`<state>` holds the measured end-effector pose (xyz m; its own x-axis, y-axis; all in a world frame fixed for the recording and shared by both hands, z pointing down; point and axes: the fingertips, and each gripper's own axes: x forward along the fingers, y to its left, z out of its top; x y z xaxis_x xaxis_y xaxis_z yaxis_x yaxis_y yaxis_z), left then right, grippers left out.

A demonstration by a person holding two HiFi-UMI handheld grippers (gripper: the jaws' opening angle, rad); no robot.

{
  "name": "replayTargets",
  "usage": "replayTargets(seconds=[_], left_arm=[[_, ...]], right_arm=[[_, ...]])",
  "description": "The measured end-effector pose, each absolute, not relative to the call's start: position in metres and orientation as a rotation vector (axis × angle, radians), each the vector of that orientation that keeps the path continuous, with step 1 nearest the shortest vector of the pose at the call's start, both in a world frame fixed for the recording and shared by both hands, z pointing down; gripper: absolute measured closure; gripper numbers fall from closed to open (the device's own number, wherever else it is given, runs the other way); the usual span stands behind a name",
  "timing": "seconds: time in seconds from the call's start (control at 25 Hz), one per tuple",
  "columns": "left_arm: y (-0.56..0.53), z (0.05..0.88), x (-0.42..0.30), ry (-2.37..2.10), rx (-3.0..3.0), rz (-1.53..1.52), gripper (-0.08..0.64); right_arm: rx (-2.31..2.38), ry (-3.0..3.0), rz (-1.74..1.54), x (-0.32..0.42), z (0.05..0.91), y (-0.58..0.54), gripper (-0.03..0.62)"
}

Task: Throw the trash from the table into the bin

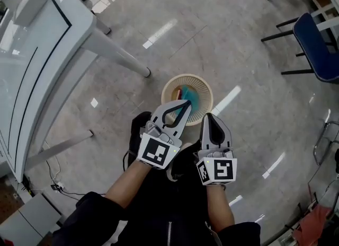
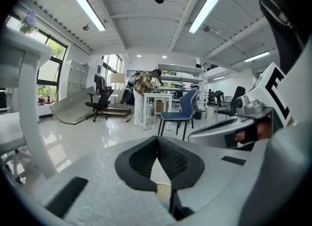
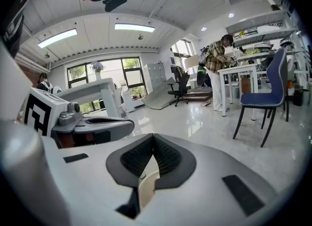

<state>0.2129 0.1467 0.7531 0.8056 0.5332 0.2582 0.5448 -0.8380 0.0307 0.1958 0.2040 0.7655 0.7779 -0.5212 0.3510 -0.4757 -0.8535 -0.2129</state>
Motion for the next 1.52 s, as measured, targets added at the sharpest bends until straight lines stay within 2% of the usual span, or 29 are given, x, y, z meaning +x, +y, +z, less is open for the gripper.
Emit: replayTargets(seconds=[0.88,1.2,1.52], left_arm=[[0.137,0.374,0.183,-0.845,-2.983,-0.373,0.554],[0.142,0.317,0.175,-0.84,-2.977,-0.318,0.554],[0.145,0.303,0.16,-0.834,-2.961,-0.296,0.554]], right_arm=[[-2.872,0.914,-0.513,0.175,0.368,0.189,0.583],[-2.878,0.943,-0.463,0.165,0.312,0.191,0.583],[-2.873,0.978,-0.485,0.141,0.306,0.188,0.584]])
